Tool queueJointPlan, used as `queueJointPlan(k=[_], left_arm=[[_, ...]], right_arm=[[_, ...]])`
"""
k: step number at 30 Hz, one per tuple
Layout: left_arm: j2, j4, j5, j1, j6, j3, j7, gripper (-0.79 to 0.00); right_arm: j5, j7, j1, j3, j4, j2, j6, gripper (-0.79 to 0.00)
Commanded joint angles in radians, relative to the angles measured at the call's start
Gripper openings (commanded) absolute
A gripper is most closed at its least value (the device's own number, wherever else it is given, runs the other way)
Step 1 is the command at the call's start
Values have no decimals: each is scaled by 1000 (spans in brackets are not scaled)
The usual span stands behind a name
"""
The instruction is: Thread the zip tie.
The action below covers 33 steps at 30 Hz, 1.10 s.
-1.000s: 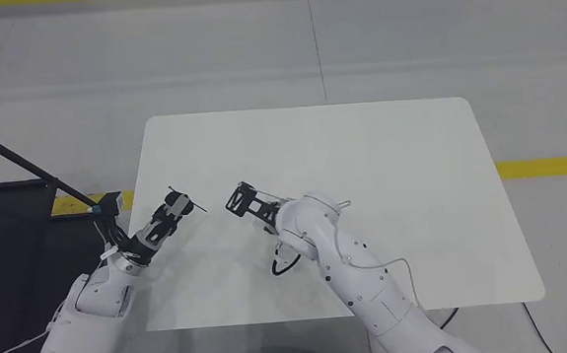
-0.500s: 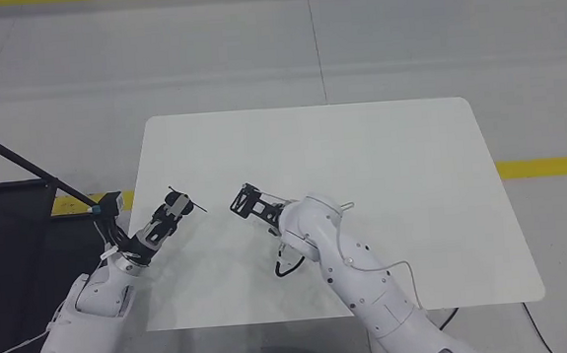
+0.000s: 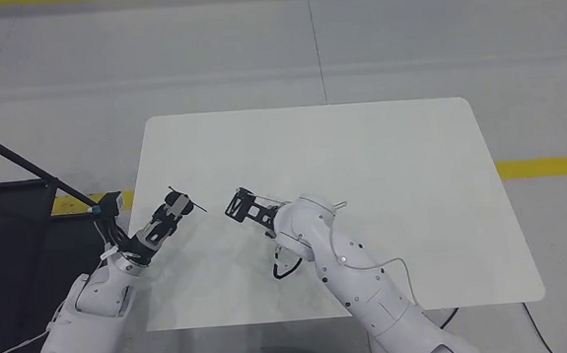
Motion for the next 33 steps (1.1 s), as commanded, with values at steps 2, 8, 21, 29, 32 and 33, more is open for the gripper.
queueJointPlan(k=[2, 8, 21, 29, 32, 33], left_arm=[[0, 0, 0, 0, 0, 0, 0, -785], [0, 0, 0, 0, 0, 0, 0, -785], [0, 0, 0, 0, 0, 0, 0, -785], [0, 0, 0, 0, 0, 0, 0, -785], [0, 0, 0, 0, 0, 0, 0, -785], [0, 0, 0, 0, 0, 0, 0, -785]], right_arm=[[-1, -9, 8, 3, 7, -1, 22, -711], [-16, 5, -6, 19, -12, 4, 36, -659], [-2, 13, 14, 6, 29, -4, 40, -640], [-3, -9, 4, 9, 7, -1, 30, -677], [-4, -2, 0, 8, 5, 0, 22, -680], [-3, 2, 1, 7, 7, 0, 19, -680]])
